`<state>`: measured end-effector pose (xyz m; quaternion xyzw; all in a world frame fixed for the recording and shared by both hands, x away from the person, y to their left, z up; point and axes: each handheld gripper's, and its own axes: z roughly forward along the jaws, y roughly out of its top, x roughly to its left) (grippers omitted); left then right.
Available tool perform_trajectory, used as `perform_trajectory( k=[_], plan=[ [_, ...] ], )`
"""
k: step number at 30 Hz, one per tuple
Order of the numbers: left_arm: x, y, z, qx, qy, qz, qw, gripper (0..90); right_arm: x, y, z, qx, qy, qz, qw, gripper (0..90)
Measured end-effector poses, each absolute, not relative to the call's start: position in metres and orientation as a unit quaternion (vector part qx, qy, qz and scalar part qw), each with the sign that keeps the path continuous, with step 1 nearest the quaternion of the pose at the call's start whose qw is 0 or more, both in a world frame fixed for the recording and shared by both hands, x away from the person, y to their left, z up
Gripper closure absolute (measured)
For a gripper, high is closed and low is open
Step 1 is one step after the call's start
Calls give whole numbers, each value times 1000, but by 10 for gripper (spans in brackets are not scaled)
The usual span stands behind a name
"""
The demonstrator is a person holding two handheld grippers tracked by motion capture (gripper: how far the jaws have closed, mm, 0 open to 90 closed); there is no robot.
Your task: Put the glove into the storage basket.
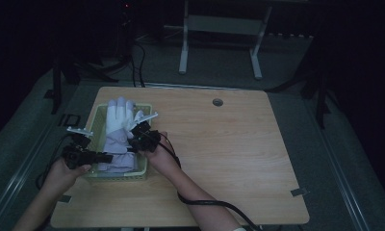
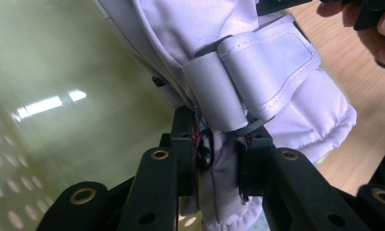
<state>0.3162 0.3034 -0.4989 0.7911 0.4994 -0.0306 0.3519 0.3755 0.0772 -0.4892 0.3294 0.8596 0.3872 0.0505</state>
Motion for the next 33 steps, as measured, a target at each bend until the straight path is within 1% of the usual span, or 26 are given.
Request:
perform_trajectory(
  k=[6,9,16,21,24,25,27,28,29,30,31,33],
  plan=[
    [321,297,-510,793,511,-41,330,736,381,79,-504,340,869,359,39,813],
    [322,298,-514,787,519,-49,329,735,383,80,-507,342,872,349,35,813],
    [325,297,-520,784,535,-63,308,726,382,86,-513,343,877,334,40,804],
    [326,297,-523,785,536,-62,304,699,384,86,-517,350,879,322,29,715],
    [325,300,-524,778,542,-55,313,683,383,84,-510,345,877,331,45,631],
    [325,300,-524,778,541,-56,314,665,384,83,-508,345,876,334,46,598],
    [323,298,-524,783,533,-51,317,600,384,81,-504,343,873,341,59,573],
    [321,296,-523,787,527,-45,317,570,384,79,-501,340,872,348,58,527],
    [319,294,-522,792,521,-34,317,527,384,77,-498,337,869,357,58,501],
    [317,293,-521,795,516,-16,320,464,384,75,-496,336,867,363,59,497],
    [315,292,-519,795,511,-3,328,441,385,72,-493,334,866,369,57,474],
    [311,291,-517,797,498,12,343,311,385,68,-489,328,860,389,52,427]
  ],
)
